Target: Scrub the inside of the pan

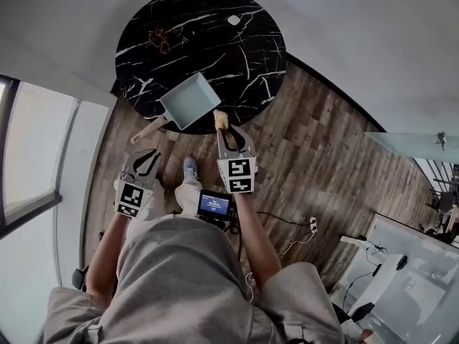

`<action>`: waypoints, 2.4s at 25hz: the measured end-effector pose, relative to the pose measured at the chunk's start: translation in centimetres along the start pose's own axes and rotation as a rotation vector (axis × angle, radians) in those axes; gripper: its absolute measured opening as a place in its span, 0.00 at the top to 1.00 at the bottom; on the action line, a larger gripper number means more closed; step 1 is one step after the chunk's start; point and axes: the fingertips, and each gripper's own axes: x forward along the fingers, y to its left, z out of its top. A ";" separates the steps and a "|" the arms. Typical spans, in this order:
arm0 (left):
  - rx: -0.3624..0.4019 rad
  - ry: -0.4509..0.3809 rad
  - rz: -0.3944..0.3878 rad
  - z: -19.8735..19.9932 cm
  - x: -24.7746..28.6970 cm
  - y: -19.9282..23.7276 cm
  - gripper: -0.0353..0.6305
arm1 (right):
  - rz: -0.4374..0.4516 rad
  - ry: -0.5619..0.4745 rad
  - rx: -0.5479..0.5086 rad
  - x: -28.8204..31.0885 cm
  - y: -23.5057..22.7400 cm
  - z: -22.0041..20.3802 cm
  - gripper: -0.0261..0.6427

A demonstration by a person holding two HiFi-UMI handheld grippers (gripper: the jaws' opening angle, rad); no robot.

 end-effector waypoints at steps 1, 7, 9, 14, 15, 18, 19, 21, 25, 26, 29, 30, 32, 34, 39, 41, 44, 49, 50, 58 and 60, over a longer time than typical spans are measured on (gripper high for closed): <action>0.002 0.006 -0.004 -0.2 0.5 0.5 0.88 | 0.004 -0.002 -0.023 0.4 0.2 0.5 0.81; 0.021 0.036 -0.042 -2.1 2.1 4.0 0.85 | 0.005 0.060 -0.142 4.4 1.5 1.6 0.81; 0.060 0.076 -0.079 -3.8 2.6 5.1 0.81 | 0.006 0.110 -0.176 6.0 2.3 1.7 0.81; 0.047 0.177 -0.262 -8.4 4.9 7.7 0.72 | -0.018 0.232 -0.233 10.2 4.0 2.1 0.81; 0.037 0.192 -0.303 -9.3 5.2 7.9 0.71 | -0.028 0.257 -0.245 10.9 4.2 2.0 0.81; 0.045 0.219 -0.389 -11.3 6.3 8.6 0.70 | -0.067 0.325 -0.307 13.3 3.9 1.7 0.81; 0.054 0.231 -0.407 -12.0 6.6 8.9 0.70 | -0.081 0.352 -0.335 14.3 3.7 1.5 0.81; 0.062 0.265 -0.432 -13.4 7.0 9.0 0.68 | -0.117 0.403 -0.390 16.1 3.2 0.7 0.81; 0.052 0.317 -0.475 -14.9 7.7 8.6 0.67 | -0.182 0.505 -0.462 20.0 1.4 -1.3 0.82; 0.060 0.325 -0.481 -15.1 8.1 8.7 0.66 | -0.191 0.527 -0.470 21.2 1.1 -1.8 0.82; 0.067 0.348 -0.491 -15.6 9.1 8.9 0.64 | -0.239 0.594 -0.505 23.6 -0.1 -3.1 0.82; 0.060 0.355 -0.497 -15.7 9.2 8.8 0.64 | -0.260 0.614 -0.511 24.0 -0.5 -3.5 0.82; 0.051 0.372 -0.512 -15.8 9.5 8.2 0.63 | -0.291 0.642 -0.508 24.7 -1.2 -4.1 0.82; 0.054 0.393 -0.506 -16.2 9.9 7.7 0.60 | -0.307 0.660 -0.512 25.4 -1.4 -4.6 0.82; 0.150 0.444 -0.482 -17.9 10.7 7.0 0.59 | -0.301 0.694 -0.499 26.9 -1.4 -5.6 0.82; 0.180 0.445 -0.472 -18.3 10.8 7.0 0.67 | -0.287 0.709 -0.488 27.2 -1.4 -6.1 0.82; 0.155 0.433 -0.462 -18.3 10.9 7.2 0.70 | -0.274 0.719 -0.476 27.5 -1.5 -6.8 0.82; 0.156 0.395 -0.450 -18.2 11.0 7.7 0.71 | -0.259 0.736 -0.454 28.0 -1.6 -7.5 0.83; 0.160 0.392 -0.448 -18.2 11.0 7.7 0.71 | -0.254 0.736 -0.444 28.1 -1.5 -7.6 0.83; 0.166 0.378 -0.463 -18.2 11.1 7.8 0.71 | -0.199 0.740 -0.414 28.5 -0.5 -7.8 0.84; 0.167 0.381 -0.464 -18.3 11.0 7.8 0.71 | -0.176 0.741 -0.426 28.6 0.0 -7.8 0.84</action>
